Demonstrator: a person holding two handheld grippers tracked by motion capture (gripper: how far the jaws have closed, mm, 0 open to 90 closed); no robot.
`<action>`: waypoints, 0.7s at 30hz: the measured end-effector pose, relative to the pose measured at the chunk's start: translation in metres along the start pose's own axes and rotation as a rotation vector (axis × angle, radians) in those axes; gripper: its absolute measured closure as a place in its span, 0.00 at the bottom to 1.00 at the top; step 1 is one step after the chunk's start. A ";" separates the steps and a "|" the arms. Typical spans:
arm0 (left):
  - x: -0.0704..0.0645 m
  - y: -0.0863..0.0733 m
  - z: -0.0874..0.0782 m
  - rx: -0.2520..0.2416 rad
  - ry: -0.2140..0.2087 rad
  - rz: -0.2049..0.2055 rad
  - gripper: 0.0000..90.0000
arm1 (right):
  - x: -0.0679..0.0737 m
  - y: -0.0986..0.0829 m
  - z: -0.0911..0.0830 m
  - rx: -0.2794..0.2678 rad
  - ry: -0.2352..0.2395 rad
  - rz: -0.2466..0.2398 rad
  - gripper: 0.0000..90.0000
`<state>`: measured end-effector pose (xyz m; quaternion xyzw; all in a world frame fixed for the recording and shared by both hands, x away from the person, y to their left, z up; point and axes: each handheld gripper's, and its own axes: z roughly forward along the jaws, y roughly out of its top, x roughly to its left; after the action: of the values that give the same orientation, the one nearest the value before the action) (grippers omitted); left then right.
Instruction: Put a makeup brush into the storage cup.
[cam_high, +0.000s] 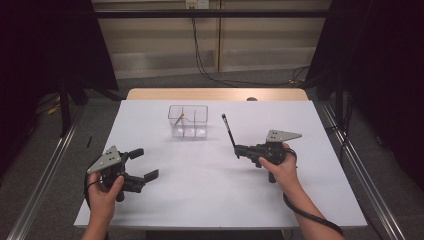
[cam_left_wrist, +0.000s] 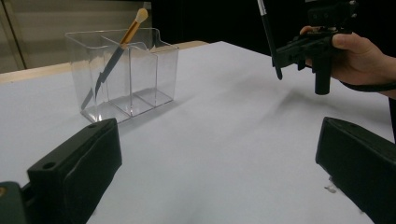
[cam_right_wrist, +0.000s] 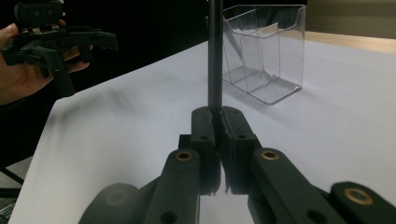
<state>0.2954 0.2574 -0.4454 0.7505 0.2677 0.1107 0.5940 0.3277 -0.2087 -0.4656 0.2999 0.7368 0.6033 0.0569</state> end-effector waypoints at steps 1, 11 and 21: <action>0.000 0.000 0.000 0.001 -0.002 0.001 0.00 | 0.001 0.000 0.000 -0.003 0.004 0.002 0.94; -0.001 0.000 0.006 0.003 -0.017 -0.001 0.00 | 0.006 0.000 -0.001 -0.018 0.027 -0.008 0.94; -0.002 0.001 0.009 -0.002 -0.022 -0.007 0.00 | 0.013 -0.001 0.002 -0.018 0.060 -0.019 0.94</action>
<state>0.2981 0.2491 -0.4465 0.7502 0.2638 0.1002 0.5979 0.3180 -0.2004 -0.4636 0.2741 0.7355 0.6181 0.0433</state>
